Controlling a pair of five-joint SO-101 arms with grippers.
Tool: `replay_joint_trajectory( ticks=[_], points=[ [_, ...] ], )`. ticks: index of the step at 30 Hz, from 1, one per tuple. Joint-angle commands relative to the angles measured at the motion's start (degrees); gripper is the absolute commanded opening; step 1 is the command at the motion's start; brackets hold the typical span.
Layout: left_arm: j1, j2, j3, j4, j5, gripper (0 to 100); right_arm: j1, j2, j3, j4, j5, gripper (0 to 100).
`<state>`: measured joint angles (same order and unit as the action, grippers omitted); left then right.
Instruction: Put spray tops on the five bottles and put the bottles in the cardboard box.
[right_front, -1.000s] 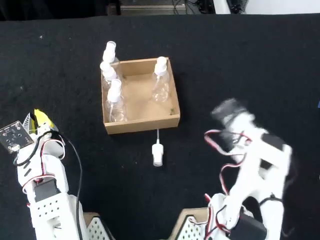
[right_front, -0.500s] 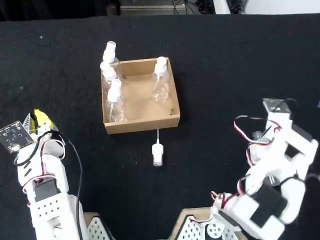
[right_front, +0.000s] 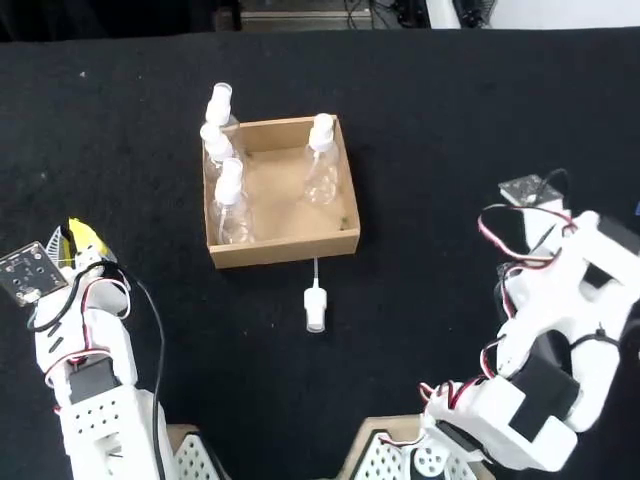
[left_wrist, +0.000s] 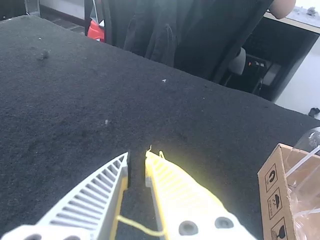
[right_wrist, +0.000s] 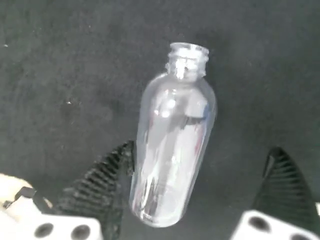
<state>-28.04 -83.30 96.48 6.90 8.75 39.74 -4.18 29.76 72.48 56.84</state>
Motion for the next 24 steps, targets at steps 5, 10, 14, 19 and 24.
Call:
replay_joint_trajectory(
  ticks=[5, 10, 14, 19, 24],
  points=[
    [0.7, -0.5, 1.4, 0.3, -0.4, 6, -0.9, -0.1, 9.8, -16.1, -2.5, 31.7],
    [0.7, -0.5, 1.4, 0.2, -0.4, 6, -2.5, -0.1, 10.4, -18.0, -7.3, 32.1],
    [0.7, -0.5, 1.4, 0.3, -0.4, 6, -3.3, -0.1, 10.3, -18.0, -13.5, 32.2],
    [0.7, -0.5, 1.4, 0.3, -0.4, 6, -3.3, -0.2, 10.1, -18.0, -23.1, 32.2],
    [0.7, -0.5, 1.4, 0.2, -0.4, 6, -3.2, -0.6, 10.0, -18.4, -27.0, 32.0]
  ],
)
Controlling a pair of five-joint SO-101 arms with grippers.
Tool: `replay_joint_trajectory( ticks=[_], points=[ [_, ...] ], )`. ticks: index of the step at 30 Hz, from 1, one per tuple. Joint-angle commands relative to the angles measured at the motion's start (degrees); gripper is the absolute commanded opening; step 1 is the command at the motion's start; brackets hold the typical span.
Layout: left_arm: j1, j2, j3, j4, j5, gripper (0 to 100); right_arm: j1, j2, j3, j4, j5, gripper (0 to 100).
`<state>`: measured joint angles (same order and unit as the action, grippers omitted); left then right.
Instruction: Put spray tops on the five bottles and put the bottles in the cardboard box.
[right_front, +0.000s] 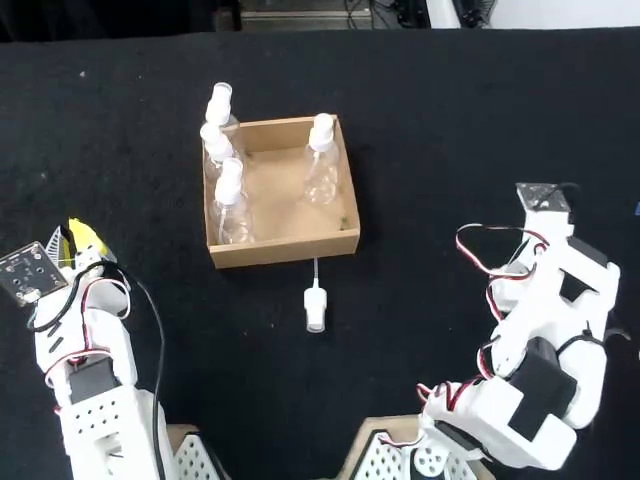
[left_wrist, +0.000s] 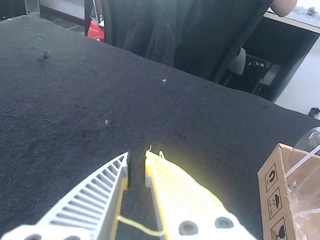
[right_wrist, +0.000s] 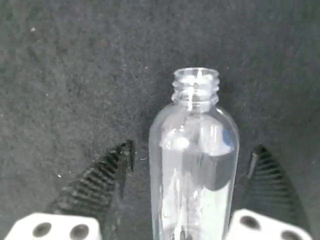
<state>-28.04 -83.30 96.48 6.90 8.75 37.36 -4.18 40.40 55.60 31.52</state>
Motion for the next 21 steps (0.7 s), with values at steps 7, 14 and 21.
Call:
replay_joint_trajectory(
  ticks=[7, 14, 21],
  points=[
    [0.7, -0.5, 1.4, 0.2, -0.4, 6, 0.9, 0.0, 0.4, -3.8, -1.3, 31.7],
    [0.7, -0.6, 1.4, 0.2, -0.4, 6, 1.1, 0.0, 2.2, -4.3, 6.3, 1.9],
    [0.7, -0.7, 1.4, 0.4, -0.4, 6, 0.6, -2.2, 3.1, -2.3, 10.3, 1.2]
  ],
)
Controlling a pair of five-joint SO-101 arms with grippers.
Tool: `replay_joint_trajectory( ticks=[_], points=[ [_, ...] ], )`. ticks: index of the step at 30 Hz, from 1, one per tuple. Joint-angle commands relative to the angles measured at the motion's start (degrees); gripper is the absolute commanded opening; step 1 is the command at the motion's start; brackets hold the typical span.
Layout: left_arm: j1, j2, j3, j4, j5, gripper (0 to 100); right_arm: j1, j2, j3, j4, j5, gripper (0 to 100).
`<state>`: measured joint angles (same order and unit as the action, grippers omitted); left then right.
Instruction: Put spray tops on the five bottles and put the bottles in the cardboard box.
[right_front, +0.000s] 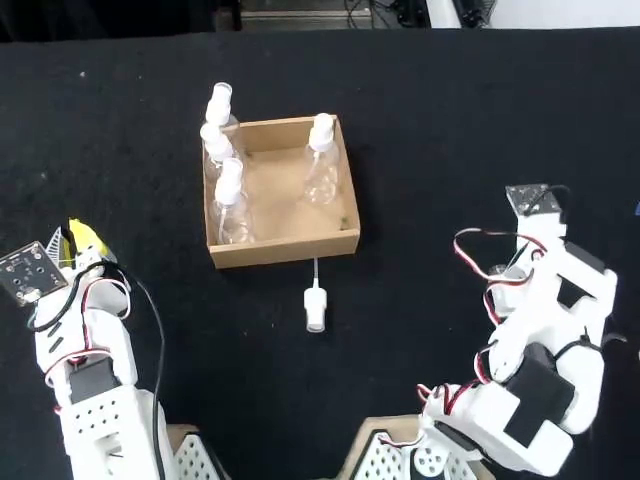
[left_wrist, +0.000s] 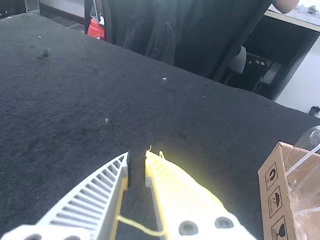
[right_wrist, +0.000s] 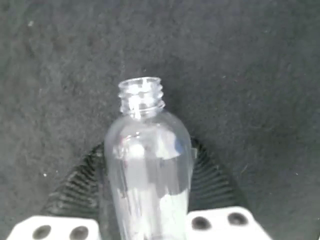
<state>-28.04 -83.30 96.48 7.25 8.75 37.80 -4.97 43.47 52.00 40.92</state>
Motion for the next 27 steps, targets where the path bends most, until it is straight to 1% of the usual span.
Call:
replay_joint_trajectory(
  ticks=[1, 6, 7, 9, 12, 15, 20, 22, 24, 27],
  points=[
    [0.7, -0.9, 1.4, 0.2, -0.4, 6, 0.0, -2.6, -1.2, 3.2, 0.9, 1.2],
    [0.0, -1.1, 0.7, 0.8, -0.4, 6, -4.0, -12.2, -8.0, 17.4, 0.4, 1.0],
    [0.0, -1.1, -0.2, 2.2, -0.4, 6, -5.1, -14.7, -8.4, 19.8, -0.1, 1.0],
    [0.0, -1.1, -4.3, 7.2, -3.4, 6, -6.5, -20.4, -8.1, 22.0, -2.8, 1.0],
    [0.1, -1.1, -13.5, 18.0, -8.9, 6, -7.6, -29.1, -5.4, 21.8, -6.5, 1.0],
    [0.6, -0.4, -24.8, 29.6, -12.7, 6, -9.3, -36.5, -1.9, 22.0, -10.6, 1.0],
    [0.7, -0.4, -39.9, 43.7, -16.9, 6, -13.8, -45.8, 1.8, 21.0, -21.1, 1.1],
    [1.0, -0.3, -44.1, 47.8, -19.7, 6, -16.1, -49.6, 3.4, 17.8, -27.7, 1.1],
    [2.8, 0.2, -47.5, 52.1, -23.4, 8, -18.9, -53.9, 6.2, 13.8, -32.8, 1.1],
    [5.4, 5.3, -52.7, 59.0, -27.9, 16, -24.4, -59.8, 11.1, 9.1, -38.5, 1.1]
  ],
)
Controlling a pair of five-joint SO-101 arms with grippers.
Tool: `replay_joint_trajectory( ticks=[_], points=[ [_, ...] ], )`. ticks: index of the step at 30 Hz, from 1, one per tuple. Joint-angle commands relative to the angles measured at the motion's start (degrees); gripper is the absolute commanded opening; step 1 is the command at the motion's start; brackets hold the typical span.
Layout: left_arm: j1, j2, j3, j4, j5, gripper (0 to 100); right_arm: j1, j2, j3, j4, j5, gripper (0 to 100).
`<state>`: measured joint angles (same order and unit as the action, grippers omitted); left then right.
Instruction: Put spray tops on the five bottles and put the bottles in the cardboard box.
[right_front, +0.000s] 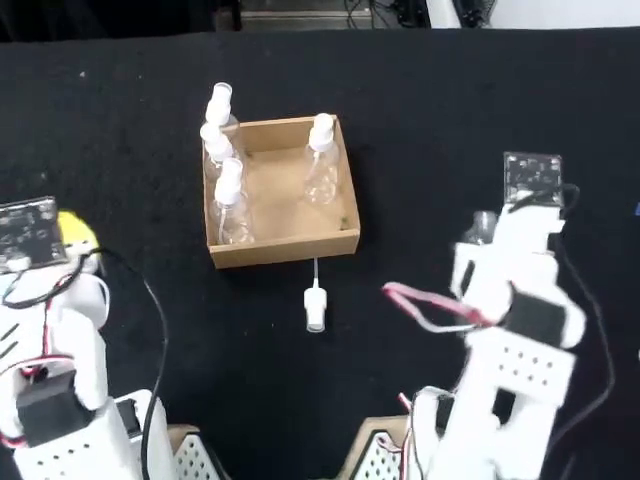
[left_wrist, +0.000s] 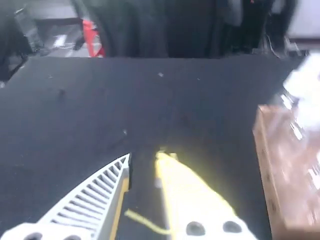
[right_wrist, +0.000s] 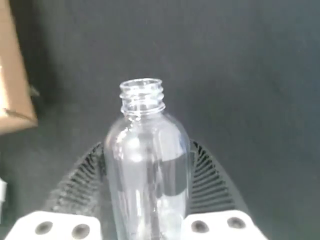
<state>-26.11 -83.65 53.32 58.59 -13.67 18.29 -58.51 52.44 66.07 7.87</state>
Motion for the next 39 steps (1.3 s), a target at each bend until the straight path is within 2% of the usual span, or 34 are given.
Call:
replay_joint_trajectory(
  ticks=[1, 4, 8, 12, 15, 19, 22, 27, 31, 35, 39],
  points=[
    [4.3, 8.4, -11.4, 9.9, -6.6, 18, -6.2, -8.0, 4.1, -6.9, -7.4, 1.1],
    [7.3, 15.9, -17.9, 16.9, -9.2, 18, -6.6, -11.6, 11.0, -14.0, -11.1, 1.1],
    [15.3, 20.1, -28.5, 25.4, -9.3, 18, -1.6, -13.8, 19.5, -22.3, -11.7, 1.1],
    [31.4, 20.8, -33.8, 29.9, -9.2, 18, 4.0, -14.1, 23.0, -26.9, -13.5, 1.1],
    [43.4, 21.5, -31.9, 30.4, -9.2, 18, 6.2, -14.0, 23.5, -28.0, -17.0, 1.1],
    [57.4, 24.2, -30.1, 30.1, -9.2, 18, 7.4, -13.9, 23.7, -28.3, -17.8, 1.1],
    [64.2, 28.3, -27.8, 26.1, -9.2, 18, 8.9, -13.9, 23.7, -28.2, -17.8, 1.1],
    [65.5, 39.9, -19.3, 11.8, -8.7, 18, 9.2, -13.9, 23.8, -27.9, -17.8, 1.1],
    [65.1, 47.8, -13.7, -2.0, 2.6, 18, 9.0, -14.4, 24.8, -28.2, -17.8, 1.1],
    [65.4, 51.7, -8.7, -10.9, 15.9, 18, 9.0, -14.4, 24.9, -28.3, -17.8, 1.1],
    [63.0, 54.2, -5.1, -16.2, 20.8, 18, 9.0, -14.4, 24.8, -28.3, -17.8, 1.1]
  ],
)
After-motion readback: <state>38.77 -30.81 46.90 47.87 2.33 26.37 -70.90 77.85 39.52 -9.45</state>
